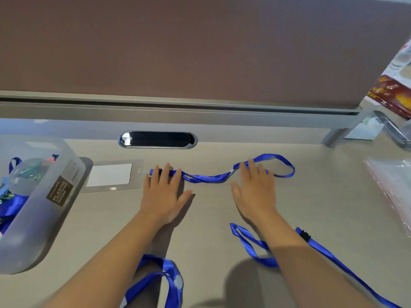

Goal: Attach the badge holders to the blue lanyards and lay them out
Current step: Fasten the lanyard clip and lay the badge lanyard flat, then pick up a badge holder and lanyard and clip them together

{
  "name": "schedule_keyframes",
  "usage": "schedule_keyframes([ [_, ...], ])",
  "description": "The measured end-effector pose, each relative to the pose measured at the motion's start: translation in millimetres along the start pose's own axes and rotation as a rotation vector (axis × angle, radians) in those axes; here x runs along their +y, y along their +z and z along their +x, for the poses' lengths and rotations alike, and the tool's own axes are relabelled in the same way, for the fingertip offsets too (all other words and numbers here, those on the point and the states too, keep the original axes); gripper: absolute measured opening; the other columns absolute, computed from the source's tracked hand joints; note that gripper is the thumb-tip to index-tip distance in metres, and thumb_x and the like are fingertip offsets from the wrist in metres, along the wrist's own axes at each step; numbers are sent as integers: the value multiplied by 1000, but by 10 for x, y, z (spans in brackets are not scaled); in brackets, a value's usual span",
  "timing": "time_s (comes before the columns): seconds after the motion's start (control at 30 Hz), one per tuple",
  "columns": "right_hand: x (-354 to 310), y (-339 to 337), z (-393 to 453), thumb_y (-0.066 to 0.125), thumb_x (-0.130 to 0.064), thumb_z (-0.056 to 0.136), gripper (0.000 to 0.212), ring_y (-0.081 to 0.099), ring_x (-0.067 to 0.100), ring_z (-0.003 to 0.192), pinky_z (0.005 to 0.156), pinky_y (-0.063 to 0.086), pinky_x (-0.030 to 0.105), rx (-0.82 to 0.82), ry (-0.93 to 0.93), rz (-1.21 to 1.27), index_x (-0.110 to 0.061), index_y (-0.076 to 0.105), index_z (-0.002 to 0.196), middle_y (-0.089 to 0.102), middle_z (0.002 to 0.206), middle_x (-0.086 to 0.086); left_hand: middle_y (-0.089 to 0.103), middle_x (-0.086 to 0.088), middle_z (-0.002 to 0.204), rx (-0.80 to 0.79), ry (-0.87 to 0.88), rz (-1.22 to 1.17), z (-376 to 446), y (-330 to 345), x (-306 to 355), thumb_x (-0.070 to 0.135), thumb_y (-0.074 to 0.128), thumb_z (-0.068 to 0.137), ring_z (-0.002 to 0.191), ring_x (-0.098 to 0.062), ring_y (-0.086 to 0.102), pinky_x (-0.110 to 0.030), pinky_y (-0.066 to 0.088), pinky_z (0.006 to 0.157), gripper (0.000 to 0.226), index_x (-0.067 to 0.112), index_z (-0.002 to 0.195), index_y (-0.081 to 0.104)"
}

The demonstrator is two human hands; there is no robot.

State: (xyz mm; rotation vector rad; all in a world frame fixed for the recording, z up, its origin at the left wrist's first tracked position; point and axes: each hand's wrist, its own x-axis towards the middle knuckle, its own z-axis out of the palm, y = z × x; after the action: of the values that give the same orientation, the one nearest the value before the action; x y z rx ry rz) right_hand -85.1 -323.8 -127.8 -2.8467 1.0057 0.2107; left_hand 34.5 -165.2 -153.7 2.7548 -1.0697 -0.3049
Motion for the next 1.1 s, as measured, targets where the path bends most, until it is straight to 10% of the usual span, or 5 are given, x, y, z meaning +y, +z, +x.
schedule_keyframes([
  [0.13,-169,132,71,21,-46,95,57,-11,28,146,117,-4,49,-166,-224,61,-28,4,147,-5,159,1,4,-2,154,-99,36,30,-15,58,8,68,-8,54,140,-30,-3,-49,6,114,94,28,138,5],
  [0.5,99,172,52,17,-46,95,58,-8,34,145,115,-2,55,-205,4,59,-28,-6,146,-13,158,0,1,-3,154,-113,103,-34,56,27,119,50,27,89,140,-29,-4,-47,6,115,58,27,138,5],
  [0.77,-398,-10,-406,35,-30,95,29,51,32,109,86,39,37,-86,-252,269,-9,52,106,56,123,15,40,-7,141,-45,37,-302,-623,-416,-235,33,48,87,129,-23,35,-35,30,105,46,18,129,37],
  [1.1,-1172,225,-1109,60,-33,79,26,57,21,89,79,47,34,-421,-309,554,-15,62,98,57,94,0,54,2,97,-205,-156,-309,-1742,-382,-780,67,53,48,95,-16,48,-29,40,83,71,23,104,57],
])
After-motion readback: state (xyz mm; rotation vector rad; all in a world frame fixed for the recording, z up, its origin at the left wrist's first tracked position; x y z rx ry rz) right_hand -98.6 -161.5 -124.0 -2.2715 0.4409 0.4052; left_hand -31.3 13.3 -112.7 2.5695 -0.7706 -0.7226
